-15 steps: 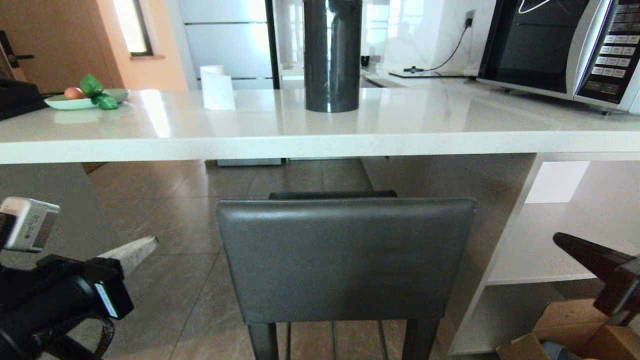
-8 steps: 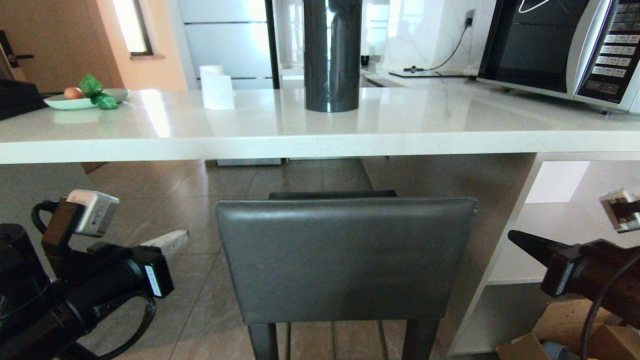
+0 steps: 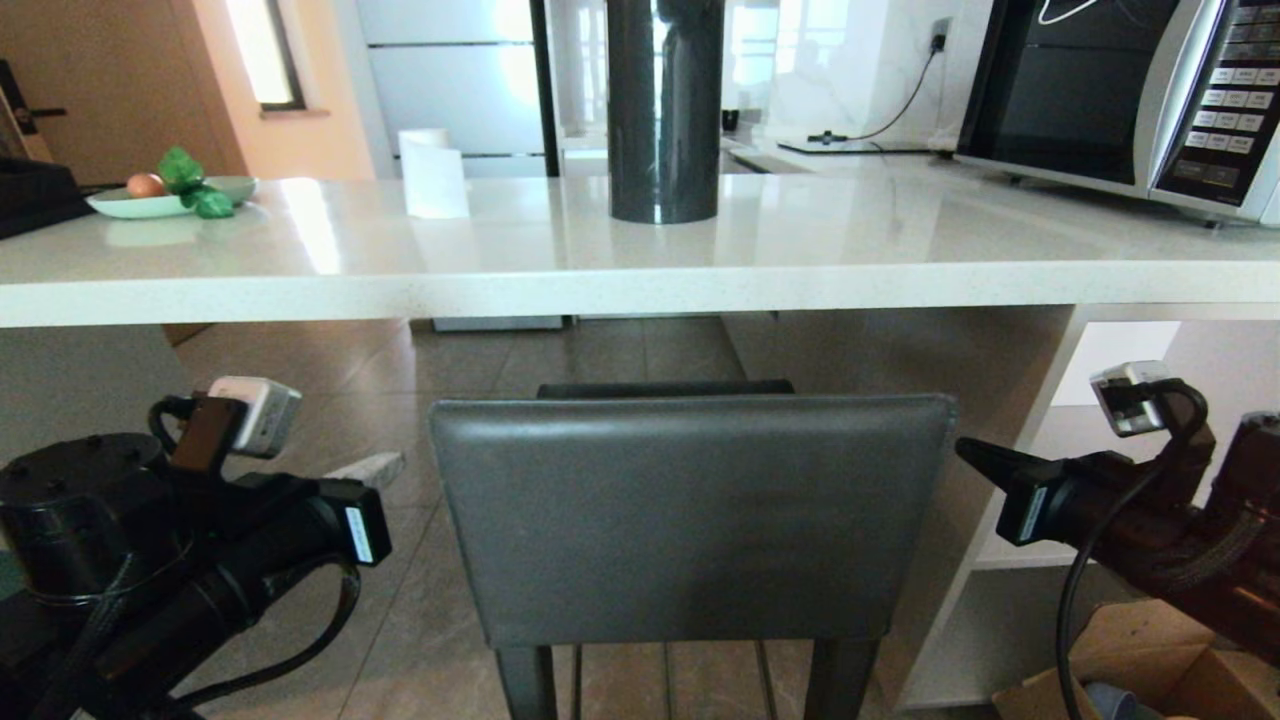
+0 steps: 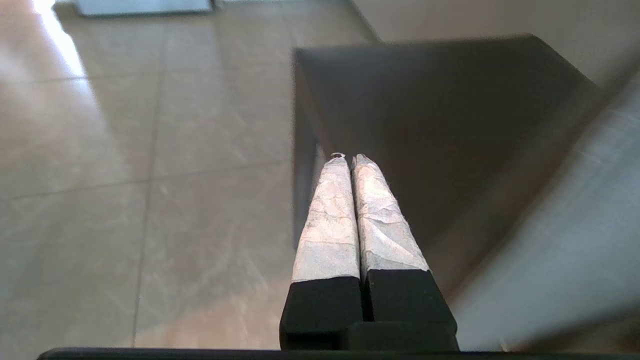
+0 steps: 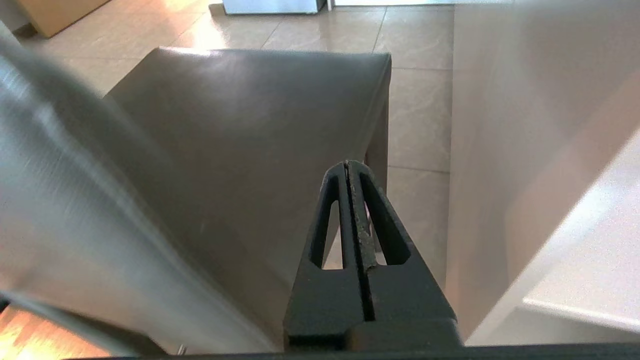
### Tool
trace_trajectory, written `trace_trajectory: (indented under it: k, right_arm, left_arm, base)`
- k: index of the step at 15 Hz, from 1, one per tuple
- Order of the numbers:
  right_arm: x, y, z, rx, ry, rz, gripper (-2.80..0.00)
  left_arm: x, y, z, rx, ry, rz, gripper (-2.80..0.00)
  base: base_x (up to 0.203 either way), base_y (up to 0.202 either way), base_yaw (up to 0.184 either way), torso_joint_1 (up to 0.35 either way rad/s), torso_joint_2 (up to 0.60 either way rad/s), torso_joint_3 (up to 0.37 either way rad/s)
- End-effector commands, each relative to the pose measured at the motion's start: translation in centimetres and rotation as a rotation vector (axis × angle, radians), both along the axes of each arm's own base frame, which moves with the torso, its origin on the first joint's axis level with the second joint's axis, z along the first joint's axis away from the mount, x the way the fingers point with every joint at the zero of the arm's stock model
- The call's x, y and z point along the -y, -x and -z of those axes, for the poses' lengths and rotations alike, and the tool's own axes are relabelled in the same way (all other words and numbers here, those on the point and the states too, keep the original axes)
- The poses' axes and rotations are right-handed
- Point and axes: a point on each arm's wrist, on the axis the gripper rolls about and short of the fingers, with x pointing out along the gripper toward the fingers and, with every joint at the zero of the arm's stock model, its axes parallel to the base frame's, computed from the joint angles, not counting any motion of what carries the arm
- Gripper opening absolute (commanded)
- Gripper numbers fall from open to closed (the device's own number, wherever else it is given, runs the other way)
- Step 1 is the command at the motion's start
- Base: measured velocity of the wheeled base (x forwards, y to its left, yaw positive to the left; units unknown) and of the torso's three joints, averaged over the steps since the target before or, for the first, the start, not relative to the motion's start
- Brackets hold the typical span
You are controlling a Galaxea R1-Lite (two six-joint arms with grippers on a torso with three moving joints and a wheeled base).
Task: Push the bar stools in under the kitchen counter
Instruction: Pull the gray chair out from under the dining table
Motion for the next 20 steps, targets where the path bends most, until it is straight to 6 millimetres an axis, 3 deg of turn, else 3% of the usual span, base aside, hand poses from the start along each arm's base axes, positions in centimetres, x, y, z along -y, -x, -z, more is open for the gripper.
trace_trajectory:
  k: [1,5,11,20]
  right_arm:
    - [0.0,-1.0,0.2,-0.003,0.000,0.006,-2.80]
    - [-0.2,-1.0,0.0,0.010,-0.005,-0.011,-2.80]
    - [-1.1,-0.7,-0.6,0.056,-0.017,-0.089,-2.80]
    - [-5.6,0.6,-0.3,0.047,-0.013,-0.237,-2.80]
  left_arm:
    - [0.5,-1.6,1.4,-0.006,-0.006,-0.024,-2.80]
    - [1.0,-2.2,1.6,0.017,0.003,-0.011,-2.80]
    - [4.1,-1.3,0.5,0.059,0.024,0.113,-2.80]
    - [6.0,-1.1,0.4,0.067,0.025,0.147,-2.80]
  base:
    - [0.000,0.000,0.000,0.000,0.00,0.000]
    - [0.000,0.000,0.000,0.000,0.00,0.000]
    - [0.000,0.000,0.000,0.000,0.00,0.000]
    - [0.000,0.000,0.000,0.000,0.00,0.000]
